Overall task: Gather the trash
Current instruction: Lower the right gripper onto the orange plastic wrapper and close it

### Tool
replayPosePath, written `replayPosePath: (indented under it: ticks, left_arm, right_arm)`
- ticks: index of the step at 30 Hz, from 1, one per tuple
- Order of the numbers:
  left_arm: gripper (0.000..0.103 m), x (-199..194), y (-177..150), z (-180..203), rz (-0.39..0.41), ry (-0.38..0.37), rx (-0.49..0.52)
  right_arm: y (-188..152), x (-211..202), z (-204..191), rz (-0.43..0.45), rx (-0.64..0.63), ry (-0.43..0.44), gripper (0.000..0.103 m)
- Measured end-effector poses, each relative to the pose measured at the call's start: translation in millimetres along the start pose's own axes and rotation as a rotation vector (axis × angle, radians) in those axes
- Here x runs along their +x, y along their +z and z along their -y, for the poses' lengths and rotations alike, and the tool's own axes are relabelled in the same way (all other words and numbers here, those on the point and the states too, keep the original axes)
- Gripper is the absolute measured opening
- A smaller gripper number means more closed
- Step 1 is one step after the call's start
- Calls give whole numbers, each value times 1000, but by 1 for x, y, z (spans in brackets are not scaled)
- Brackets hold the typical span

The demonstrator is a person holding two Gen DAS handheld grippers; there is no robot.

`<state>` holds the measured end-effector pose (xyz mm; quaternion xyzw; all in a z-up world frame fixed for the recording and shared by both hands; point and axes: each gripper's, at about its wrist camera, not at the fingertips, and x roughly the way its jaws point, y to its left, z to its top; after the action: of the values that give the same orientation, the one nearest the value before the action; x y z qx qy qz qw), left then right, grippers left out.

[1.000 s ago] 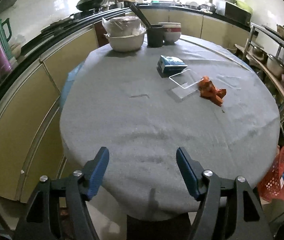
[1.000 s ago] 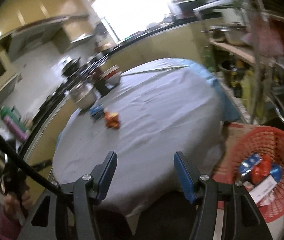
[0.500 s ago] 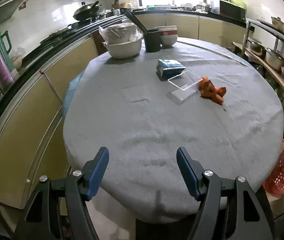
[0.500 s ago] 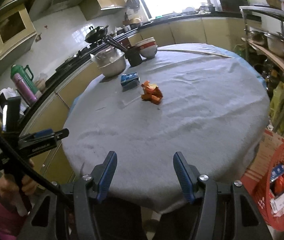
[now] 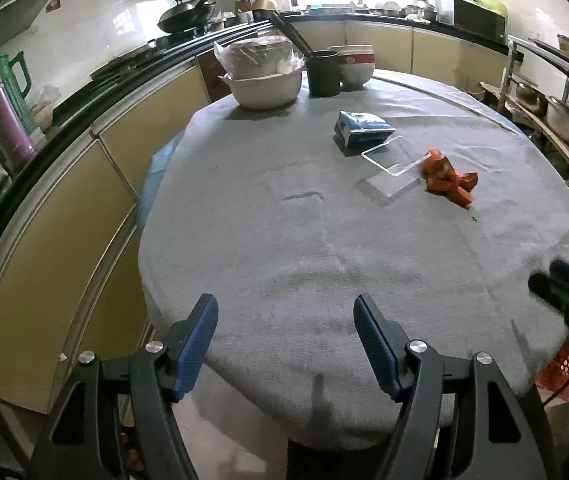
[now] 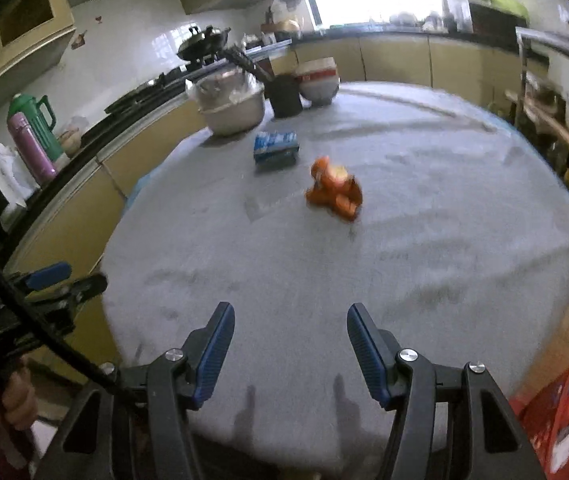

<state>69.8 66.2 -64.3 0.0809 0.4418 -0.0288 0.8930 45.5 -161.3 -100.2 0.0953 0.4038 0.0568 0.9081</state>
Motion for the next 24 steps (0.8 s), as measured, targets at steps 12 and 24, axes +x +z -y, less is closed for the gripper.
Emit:
replayPosePath:
  ticks: [12, 24]
  left_arm:
    - [71, 90, 41, -1, 48, 5, -206]
    - [71, 135, 35, -5, -34, 31, -305]
  right_arm:
    - [41, 73, 78, 56, 209, -36, 62]
    - [21, 86, 102, 88, 300, 95, 62]
